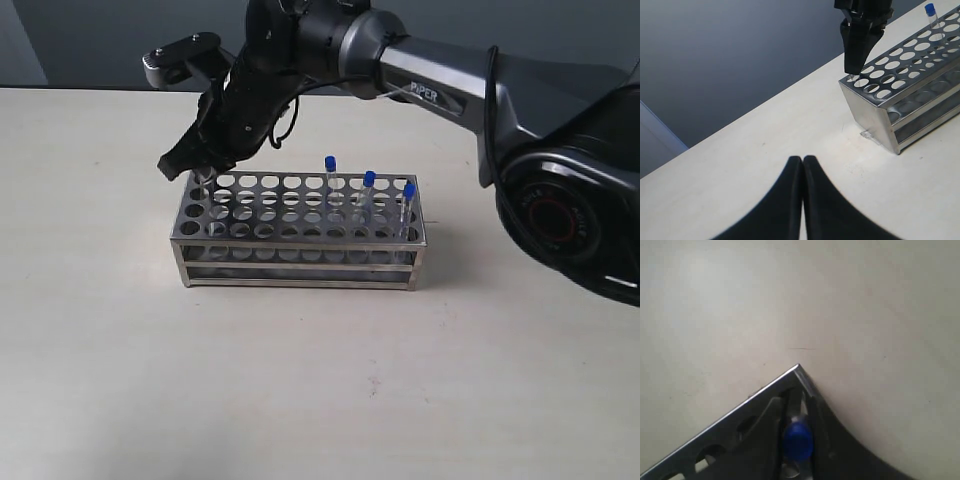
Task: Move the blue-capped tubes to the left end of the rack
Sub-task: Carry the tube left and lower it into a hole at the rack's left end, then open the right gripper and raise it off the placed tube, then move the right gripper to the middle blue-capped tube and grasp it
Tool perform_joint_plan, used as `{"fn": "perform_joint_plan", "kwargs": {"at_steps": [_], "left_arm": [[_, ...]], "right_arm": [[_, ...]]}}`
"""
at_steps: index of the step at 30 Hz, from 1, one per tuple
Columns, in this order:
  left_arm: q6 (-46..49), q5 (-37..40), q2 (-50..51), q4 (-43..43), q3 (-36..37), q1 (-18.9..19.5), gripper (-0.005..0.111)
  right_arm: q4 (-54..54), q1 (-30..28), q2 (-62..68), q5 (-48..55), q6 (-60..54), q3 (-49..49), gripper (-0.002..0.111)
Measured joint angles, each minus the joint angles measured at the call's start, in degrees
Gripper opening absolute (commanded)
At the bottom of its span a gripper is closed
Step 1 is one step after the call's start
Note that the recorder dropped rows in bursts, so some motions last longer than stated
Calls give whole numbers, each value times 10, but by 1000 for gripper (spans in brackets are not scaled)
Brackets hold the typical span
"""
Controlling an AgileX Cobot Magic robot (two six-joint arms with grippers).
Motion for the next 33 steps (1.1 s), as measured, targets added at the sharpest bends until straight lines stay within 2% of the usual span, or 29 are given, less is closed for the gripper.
{"fn": "perform_joint_plan", "kwargs": {"at_steps": [3,5,10,12,26,33], "left_arm": [[0,0,0,0,0,0,1],[0,0,0,0,0,0,1],[0,0,0,0,0,0,1],[0,0,0,0,0,0,1],[0,0,0,0,0,0,1],[0,0,0,0,0,0,1]], "right_arm": [[0,0,2,-5,1,0,1],[0,0,2,-5,7,0,6],[6,0,2,-7,12,0,34],[17,0,2,-9,13,0,41],[35,0,-11,5,36,0,38],[-37,0,-69,35,91,0,38]]}}
